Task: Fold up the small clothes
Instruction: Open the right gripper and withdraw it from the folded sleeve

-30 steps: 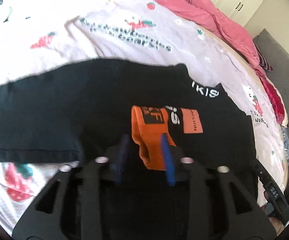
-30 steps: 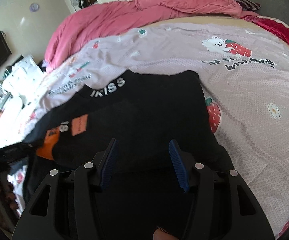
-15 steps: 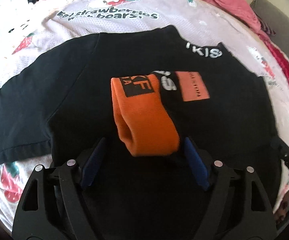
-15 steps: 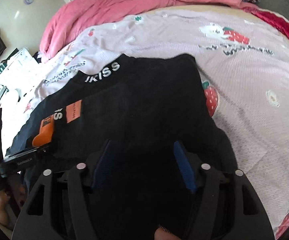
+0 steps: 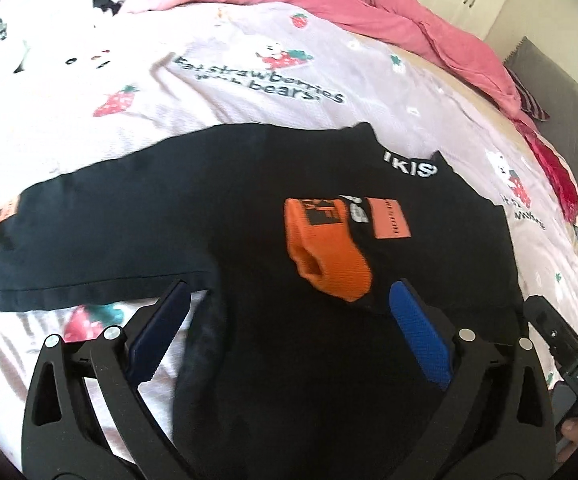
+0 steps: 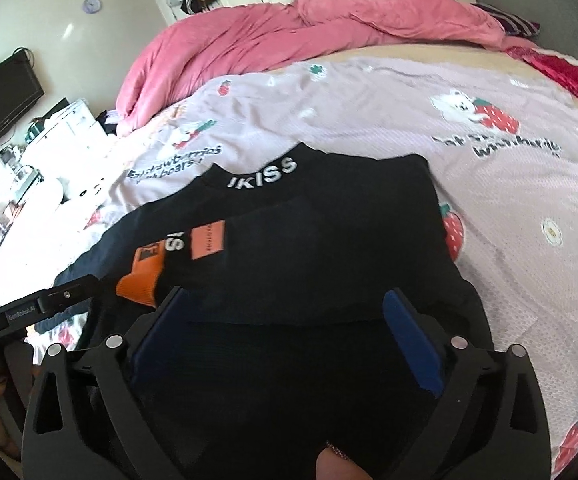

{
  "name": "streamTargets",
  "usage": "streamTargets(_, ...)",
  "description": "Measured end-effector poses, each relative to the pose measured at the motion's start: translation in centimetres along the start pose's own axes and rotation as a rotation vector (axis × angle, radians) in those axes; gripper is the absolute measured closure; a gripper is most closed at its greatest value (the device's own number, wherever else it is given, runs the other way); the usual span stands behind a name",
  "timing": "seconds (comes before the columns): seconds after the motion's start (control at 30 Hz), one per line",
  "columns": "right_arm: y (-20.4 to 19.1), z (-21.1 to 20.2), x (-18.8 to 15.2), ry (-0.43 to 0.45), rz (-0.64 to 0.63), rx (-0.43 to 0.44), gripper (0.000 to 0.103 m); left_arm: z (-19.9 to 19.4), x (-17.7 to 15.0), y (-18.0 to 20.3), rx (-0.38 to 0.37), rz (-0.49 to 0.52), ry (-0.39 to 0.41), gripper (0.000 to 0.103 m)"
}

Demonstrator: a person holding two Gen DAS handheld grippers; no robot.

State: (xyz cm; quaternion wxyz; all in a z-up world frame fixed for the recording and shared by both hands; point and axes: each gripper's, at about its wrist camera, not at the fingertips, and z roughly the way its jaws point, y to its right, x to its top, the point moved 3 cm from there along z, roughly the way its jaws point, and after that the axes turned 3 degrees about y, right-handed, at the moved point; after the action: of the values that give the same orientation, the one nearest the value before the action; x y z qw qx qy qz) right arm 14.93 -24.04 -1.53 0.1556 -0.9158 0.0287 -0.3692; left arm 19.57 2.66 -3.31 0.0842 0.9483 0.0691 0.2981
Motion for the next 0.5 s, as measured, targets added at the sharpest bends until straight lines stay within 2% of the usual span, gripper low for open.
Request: streamTargets(0.5, -6.1, -0.4, -0.2, 0.008, -0.075, 0.072, 0.005, -3.8, -0.8, -5.7, 0.047, -0.083, 0.043, 0.009)
